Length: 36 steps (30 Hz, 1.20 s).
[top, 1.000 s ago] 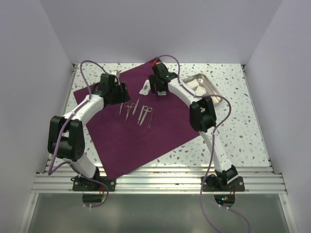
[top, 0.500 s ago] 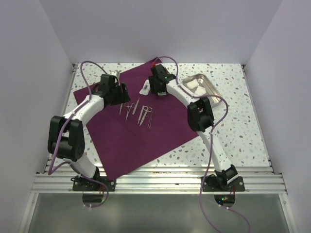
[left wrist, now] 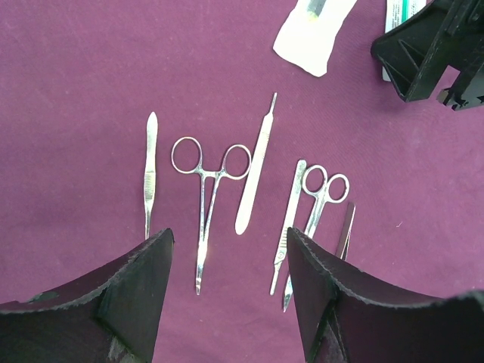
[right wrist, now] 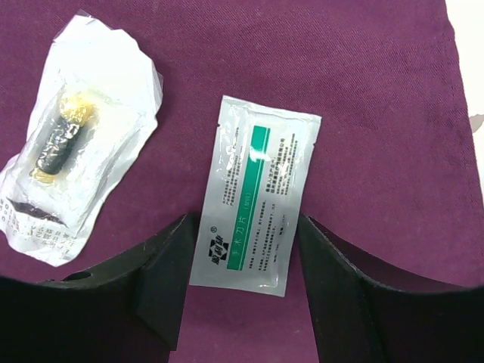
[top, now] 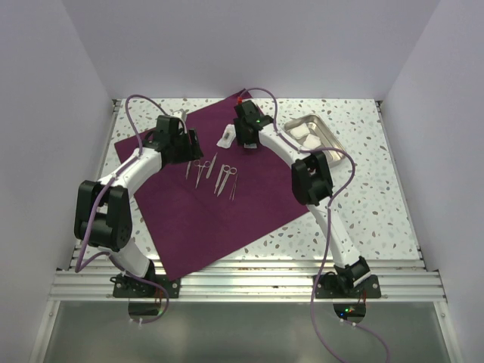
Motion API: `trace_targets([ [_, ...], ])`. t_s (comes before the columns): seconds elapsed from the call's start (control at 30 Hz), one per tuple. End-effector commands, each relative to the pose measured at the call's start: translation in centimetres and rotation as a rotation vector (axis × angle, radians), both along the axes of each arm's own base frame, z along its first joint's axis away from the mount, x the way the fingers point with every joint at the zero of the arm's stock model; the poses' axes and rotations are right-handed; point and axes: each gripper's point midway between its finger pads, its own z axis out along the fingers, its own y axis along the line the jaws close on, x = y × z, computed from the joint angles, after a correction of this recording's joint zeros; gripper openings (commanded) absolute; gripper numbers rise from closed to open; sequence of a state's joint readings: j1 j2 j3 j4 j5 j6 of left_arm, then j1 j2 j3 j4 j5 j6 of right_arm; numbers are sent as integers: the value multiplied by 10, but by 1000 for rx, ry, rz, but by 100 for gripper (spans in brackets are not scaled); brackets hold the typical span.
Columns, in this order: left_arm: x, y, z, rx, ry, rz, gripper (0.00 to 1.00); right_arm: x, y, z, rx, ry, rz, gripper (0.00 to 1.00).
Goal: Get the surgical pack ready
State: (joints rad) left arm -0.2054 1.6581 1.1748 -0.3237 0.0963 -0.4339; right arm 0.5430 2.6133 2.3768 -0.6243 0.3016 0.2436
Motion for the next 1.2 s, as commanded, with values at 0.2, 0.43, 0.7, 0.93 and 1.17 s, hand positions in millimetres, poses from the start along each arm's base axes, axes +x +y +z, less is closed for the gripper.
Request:
trace_targets([
  [0.2,9,1,13,-1,-49,-10,65,10,-3,15,43,-47,-60,52],
  [0.43,10,3,13,-3,-48,-3,65,18,-8,43,80,-94,-77,48],
  [0.7,10,1,9,-20,-35,-1,65,21,-16,82,96,-161,-88,46],
  [0.93,11,-1,11,-25,-36,-3,65,23,-40,113,87,-202,-138,46],
  [1.17,5,-3,-2,-32,-3,-11,65,6,-111,131,50,-205,-243,46],
])
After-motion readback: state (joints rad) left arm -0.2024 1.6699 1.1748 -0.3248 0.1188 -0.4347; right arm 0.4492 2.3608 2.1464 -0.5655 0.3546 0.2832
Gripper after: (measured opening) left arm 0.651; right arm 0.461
